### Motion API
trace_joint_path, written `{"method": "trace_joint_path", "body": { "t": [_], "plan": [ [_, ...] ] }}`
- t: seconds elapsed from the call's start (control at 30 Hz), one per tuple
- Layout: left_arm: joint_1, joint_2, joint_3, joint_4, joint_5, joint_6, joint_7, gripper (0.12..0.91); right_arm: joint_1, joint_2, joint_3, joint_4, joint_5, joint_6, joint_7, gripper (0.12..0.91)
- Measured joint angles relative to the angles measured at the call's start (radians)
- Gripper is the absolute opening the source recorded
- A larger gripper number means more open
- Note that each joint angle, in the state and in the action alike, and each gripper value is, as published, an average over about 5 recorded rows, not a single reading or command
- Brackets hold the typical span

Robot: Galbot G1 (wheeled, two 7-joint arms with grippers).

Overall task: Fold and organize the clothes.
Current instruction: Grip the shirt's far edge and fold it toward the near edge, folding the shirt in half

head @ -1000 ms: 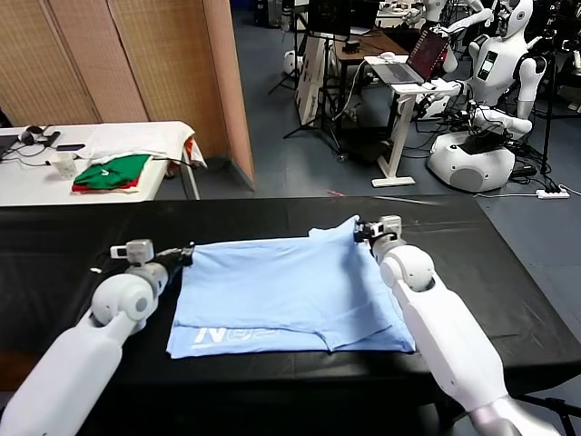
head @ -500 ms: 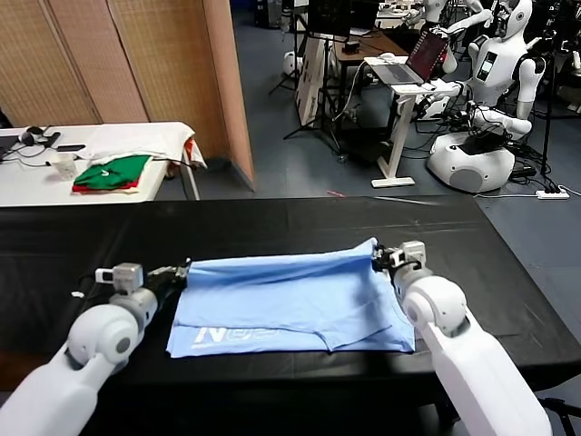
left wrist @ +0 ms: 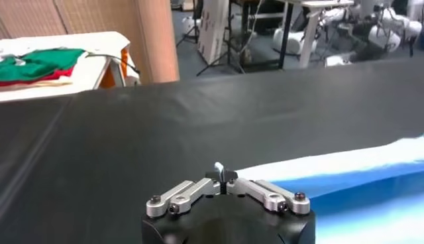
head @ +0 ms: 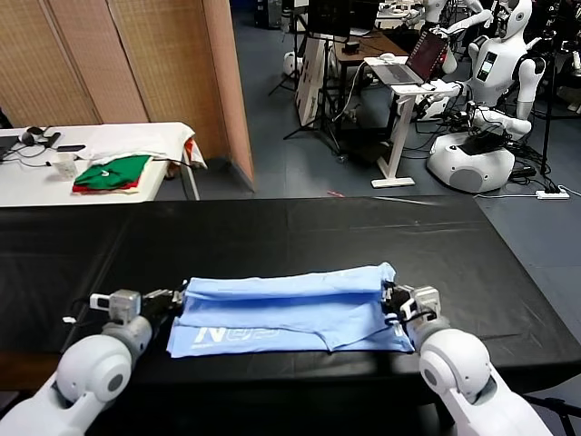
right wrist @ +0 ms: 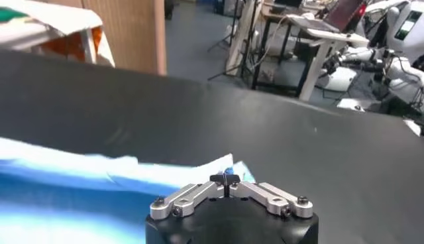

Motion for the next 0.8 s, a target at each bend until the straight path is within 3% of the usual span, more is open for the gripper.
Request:
{"method": "trace_joint_path", "body": {
  "t": [0.53, 0.67, 0.73, 0.8],
  "plan": [
    [0.057, -0.010, 0.007, -0.010, 0.036, 0.021, -0.022, 0.153, -0.018, 0.003, -0.001, -0.009, -0.001, 0.000, -0.019, 0.142],
    [0.066, -0.025, 0.012, -0.009, 0.039, 0.031, -0.050, 0.164, -0.026, -0.003, 0.007, 0.001, -0.003, 0.000, -0.034, 0.171],
    [0.072, -0.033, 0.011, -0.017, 0.037, 0.038, -0.071, 0.210, -0.032, -0.007, 0.012, 0.009, -0.003, 0.000, -0.037, 0.213],
    [0.077, -0.041, 0.009, -0.028, 0.037, 0.042, -0.093, 0.307, -0.040, -0.012, 0.019, 0.020, -0.003, 0.000, -0.039, 0.297]
  ]
}}
